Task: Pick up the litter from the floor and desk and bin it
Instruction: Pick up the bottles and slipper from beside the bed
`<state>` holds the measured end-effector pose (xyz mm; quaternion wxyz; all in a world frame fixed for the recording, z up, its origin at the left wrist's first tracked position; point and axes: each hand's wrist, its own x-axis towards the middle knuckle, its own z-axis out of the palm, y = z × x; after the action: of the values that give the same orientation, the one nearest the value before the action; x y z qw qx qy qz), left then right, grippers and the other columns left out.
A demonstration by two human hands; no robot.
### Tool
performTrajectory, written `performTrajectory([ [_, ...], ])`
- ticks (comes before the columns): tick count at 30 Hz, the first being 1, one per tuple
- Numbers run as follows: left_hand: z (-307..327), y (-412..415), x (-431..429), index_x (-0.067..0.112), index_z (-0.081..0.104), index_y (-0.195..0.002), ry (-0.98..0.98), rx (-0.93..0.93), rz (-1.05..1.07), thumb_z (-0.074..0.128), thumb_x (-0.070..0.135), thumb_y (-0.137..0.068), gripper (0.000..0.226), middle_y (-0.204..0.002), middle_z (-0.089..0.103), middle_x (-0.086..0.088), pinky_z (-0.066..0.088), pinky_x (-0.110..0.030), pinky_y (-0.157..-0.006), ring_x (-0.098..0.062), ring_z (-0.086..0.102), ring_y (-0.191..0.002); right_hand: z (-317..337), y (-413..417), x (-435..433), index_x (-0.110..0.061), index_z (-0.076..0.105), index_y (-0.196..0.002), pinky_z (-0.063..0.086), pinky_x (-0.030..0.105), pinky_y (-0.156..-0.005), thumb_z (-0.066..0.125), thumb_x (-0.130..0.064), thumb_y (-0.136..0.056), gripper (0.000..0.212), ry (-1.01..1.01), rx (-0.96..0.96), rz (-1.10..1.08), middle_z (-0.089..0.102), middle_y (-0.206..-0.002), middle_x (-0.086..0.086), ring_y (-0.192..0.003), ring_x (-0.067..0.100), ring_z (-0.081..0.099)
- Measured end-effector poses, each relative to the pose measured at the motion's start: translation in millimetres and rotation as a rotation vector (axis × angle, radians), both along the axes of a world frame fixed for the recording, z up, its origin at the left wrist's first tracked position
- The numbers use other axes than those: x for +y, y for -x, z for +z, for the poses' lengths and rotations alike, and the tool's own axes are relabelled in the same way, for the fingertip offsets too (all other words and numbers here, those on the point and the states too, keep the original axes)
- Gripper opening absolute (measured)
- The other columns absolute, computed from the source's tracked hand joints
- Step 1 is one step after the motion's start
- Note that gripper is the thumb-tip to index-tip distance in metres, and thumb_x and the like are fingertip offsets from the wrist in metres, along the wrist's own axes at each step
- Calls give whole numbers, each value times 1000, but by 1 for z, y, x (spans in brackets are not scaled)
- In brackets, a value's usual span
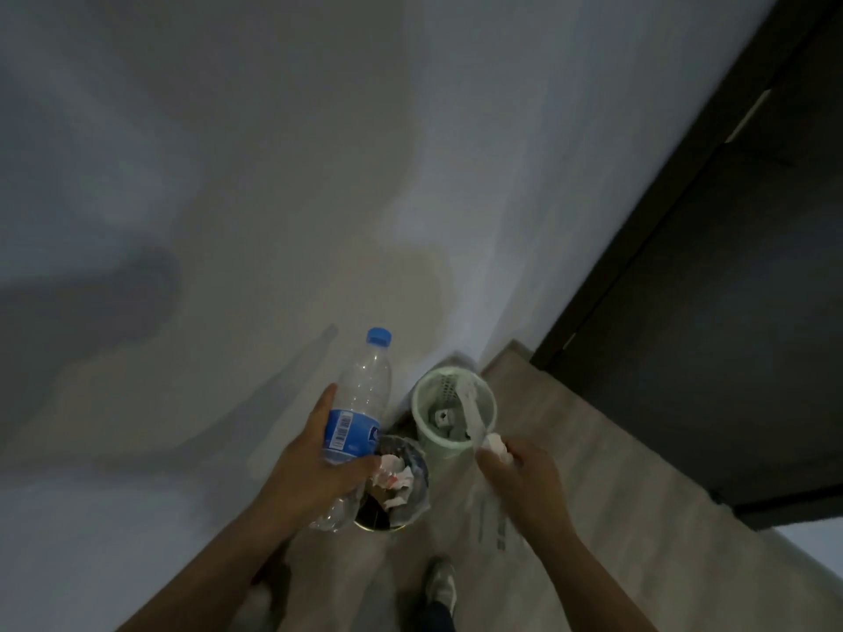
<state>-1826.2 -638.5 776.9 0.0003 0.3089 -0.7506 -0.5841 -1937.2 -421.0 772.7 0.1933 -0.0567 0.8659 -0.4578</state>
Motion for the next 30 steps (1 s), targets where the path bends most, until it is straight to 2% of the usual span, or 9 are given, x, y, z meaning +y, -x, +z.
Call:
performTrajectory([
  [6,-71,49,6,29,10,-151,27,-273,24,79,32,-75,103,-115,56,9,51,-30,-90,-11,60,-98,-86,99,-14,-4,58,-71,38,29,-56,62,-26,-85,26,-164,-142,140,55,-63,6,-56,14,48],
  [10,-121,70,6,26,12,-149,37,-408,-2,75,24,-80,94,-95,50,20,46,-9,-65,3,53,-79,-149,127,-30,-10,51,-66,33,25,-53,60,-23,-86,25,-252,-258,221,49,-60,0,-56,12,45],
  [14,-180,81,-8,26,2,-153,64,-530,-73,76,34,-78,106,-130,53,-3,47,-21,-84,-12,55,-100,-219,134,-44,-12,51,-68,31,23,-49,56,-23,-87,23,-324,-342,251,48,-63,-1,-56,10,45],
  [16,-208,82,-13,25,1,-153,85,-585,-101,77,34,-77,108,-135,50,-6,45,-21,-86,-12,53,-103,-256,135,-52,-14,52,-70,31,22,-48,55,-25,-87,21,-372,-371,269,49,-66,-1,-56,8,45],
  [19,-248,82,-12,25,9,-151,102,-627,-139,78,31,-75,102,-112,50,9,42,-9,-70,-2,52,-89,-312,133,-60,-12,57,-78,31,22,-47,55,-28,-86,18,-463,-417,276,53,-69,-2,-57,6,48],
  [21,-276,83,-10,24,16,-149,148,-628,-146,79,29,-75,98,-99,43,14,41,-8,-63,2,49,-78,-351,131,-62,-11,59,-81,31,22,-45,56,-29,-85,19,-494,-447,255,57,-73,1,-58,11,51],
  [24,-317,82,-14,22,20,-149,189,-660,-162,79,33,-74,96,-110,43,8,37,-12,-74,-5,46,-89,-400,130,-70,-7,64,-94,29,22,-45,58,-29,-86,24,-540,-469,253,58,-82,3,-65,16,52],
  [28,-366,81,-24,26,11,-150,157,-648,-189,79,31,-74,102,-109,41,10,37,-5,-56,0,47,-75,-452,130,-85,-4,66,-99,32,23,-49,56,-28,-89,27,-560,-507,296,59,-84,5,-71,18,53],
  [30,-387,80,-33,28,10,-150,134,-629,-188,79,30,-75,102,-108,42,11,38,-5,-59,1,49,-76,-476,131,-97,-7,65,-98,35,23,-51,57,-27,-89,24,-548,-529,279,59,-84,3,-73,18,53],
])
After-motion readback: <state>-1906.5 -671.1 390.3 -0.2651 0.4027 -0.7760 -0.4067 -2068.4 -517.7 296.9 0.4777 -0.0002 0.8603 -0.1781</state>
